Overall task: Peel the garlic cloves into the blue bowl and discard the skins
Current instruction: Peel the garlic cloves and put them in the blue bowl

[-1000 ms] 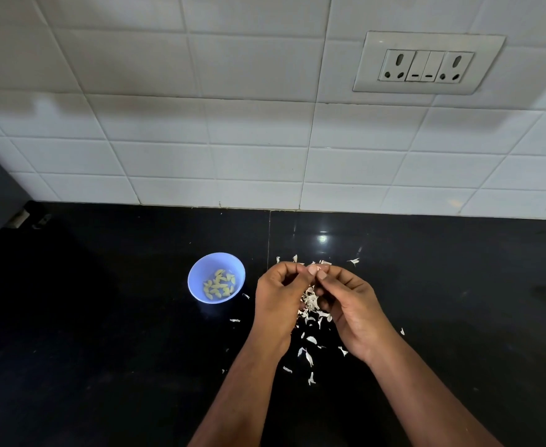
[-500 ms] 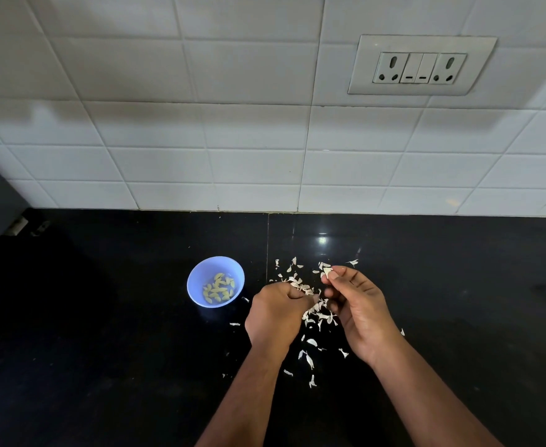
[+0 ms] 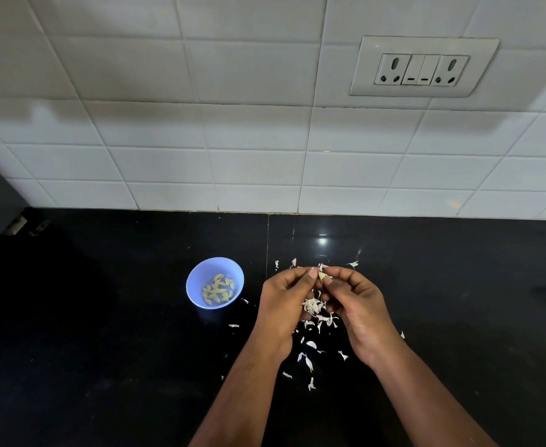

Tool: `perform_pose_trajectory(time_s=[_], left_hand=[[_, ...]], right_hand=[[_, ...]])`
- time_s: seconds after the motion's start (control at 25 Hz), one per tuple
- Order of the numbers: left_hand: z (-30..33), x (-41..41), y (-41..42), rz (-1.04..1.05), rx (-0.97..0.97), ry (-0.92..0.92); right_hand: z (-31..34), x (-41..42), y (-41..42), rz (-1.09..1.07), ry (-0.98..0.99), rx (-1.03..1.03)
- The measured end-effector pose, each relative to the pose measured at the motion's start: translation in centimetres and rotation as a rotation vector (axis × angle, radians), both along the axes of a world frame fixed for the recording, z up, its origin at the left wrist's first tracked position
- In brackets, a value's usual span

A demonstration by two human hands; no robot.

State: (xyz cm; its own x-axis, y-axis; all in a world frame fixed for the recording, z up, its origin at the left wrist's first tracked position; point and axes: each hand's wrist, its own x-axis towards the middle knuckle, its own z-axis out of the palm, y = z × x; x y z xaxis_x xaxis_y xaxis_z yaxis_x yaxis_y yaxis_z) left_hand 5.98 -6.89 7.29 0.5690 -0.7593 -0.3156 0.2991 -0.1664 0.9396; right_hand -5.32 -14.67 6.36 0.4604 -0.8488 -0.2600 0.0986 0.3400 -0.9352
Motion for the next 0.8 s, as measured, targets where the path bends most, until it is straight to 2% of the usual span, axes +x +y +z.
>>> perform_pose_trajectory(time_s=[0.32, 0.56, 0.68, 0.8], left_hand=[[-0.3, 0.4, -0.5, -0.033, 0.034, -0.184], [-0.8, 0.7, -0.1, -0.084, -0.126, -0.279], [-0.9, 0.4, -0.3, -0.063, -0.119, -0.325], [-0.9, 0.0, -0.4, -0.034, -0.098, -0.356]], right_hand=[[0.2, 0.4, 0.4, 0.043, 0.153, -0.315], [0.8, 0.2, 0.1, 0.147, -0.074, -0.003], [0.7, 0.3, 0.5, 0.171, -0.033, -0.039], [0.6, 0.7, 0.8, 0.085, -0.035, -0.02]])
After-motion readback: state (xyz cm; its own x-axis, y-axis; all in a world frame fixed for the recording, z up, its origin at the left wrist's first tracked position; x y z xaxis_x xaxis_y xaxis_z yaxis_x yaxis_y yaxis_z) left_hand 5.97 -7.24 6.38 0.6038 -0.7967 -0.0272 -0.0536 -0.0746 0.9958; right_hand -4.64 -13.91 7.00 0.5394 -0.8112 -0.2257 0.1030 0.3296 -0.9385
